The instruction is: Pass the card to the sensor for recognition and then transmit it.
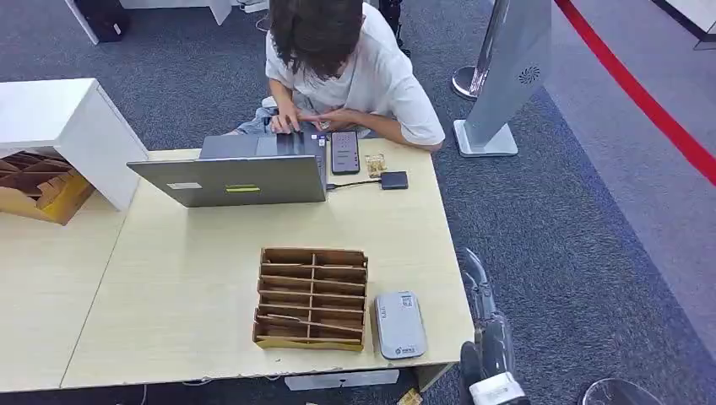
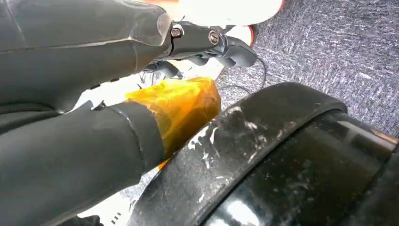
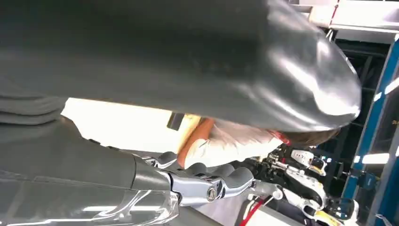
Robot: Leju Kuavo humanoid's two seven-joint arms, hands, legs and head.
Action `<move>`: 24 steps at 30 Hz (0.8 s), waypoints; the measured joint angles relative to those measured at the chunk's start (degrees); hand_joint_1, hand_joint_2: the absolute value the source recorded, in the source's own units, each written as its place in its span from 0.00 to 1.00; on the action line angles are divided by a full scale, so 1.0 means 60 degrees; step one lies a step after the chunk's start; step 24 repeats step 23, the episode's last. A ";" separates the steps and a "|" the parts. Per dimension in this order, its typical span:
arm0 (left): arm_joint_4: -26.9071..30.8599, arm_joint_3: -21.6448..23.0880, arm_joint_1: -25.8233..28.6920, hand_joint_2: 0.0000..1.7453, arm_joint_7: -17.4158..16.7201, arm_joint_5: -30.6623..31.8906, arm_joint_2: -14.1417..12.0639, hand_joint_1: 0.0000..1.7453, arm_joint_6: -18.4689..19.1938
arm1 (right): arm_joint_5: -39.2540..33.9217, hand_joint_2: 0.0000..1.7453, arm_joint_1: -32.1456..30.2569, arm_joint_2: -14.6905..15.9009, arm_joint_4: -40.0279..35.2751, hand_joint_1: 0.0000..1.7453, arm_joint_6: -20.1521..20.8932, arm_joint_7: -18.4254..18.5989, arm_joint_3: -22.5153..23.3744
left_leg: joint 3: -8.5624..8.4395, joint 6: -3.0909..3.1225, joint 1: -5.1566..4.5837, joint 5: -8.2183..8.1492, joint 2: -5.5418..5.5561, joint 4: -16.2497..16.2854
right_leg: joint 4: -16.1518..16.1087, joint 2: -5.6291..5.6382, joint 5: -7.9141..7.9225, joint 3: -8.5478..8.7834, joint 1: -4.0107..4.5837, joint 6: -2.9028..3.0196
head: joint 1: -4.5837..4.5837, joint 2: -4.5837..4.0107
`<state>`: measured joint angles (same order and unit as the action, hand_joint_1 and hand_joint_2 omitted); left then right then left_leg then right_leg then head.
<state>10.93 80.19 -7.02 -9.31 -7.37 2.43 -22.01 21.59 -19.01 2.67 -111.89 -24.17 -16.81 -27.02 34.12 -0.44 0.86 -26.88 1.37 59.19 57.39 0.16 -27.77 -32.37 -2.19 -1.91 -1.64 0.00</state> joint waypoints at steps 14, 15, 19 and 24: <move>0.0000 -0.0004 -0.0029 0.00 -0.0015 0.0051 0.0000 0.00 0.0091 | -0.0277 0.00 0.0236 0.0306 0.0291 0.00 0.0026 -0.0251 -0.0153 | -0.0001 0.0000 0.0000 0.0000 0.0000 0.0000 | 0.0000 0.0000 0.0000 0.0001 0.0000 0.0000 | -0.0004 0.0000; 0.0000 -0.0004 -0.0031 0.00 -0.0015 0.0058 0.0000 0.00 0.0091 | -0.0288 0.00 0.0264 0.0328 0.0324 0.00 0.0026 -0.0270 -0.0157 | -0.0001 0.0000 0.0000 0.0000 0.0000 0.0000 | 0.0000 0.0000 0.0000 0.0001 0.0000 0.0000 | 0.0000 0.0000; 0.0000 -0.0004 -0.0032 0.00 -0.0018 0.0080 0.0000 0.00 0.0098 | -0.0335 0.00 0.0349 0.0393 0.0441 0.00 0.0022 -0.0313 -0.0200 | -0.0001 0.0000 0.0000 0.0000 0.0000 0.0000 | 0.0000 0.0000 0.0000 0.0001 0.0000 0.0000 | 0.0000 0.0000; 0.0000 -0.0004 -0.0033 0.00 -0.0022 0.0084 0.0000 0.00 0.0098 | -0.0371 0.00 0.0410 0.0423 0.0477 0.00 0.0022 -0.0332 -0.0229 | -0.0002 0.0000 0.0000 0.0000 0.0000 0.0000 | 0.0000 0.0000 0.0000 0.0000 0.0000 0.0000 | -0.0004 0.0000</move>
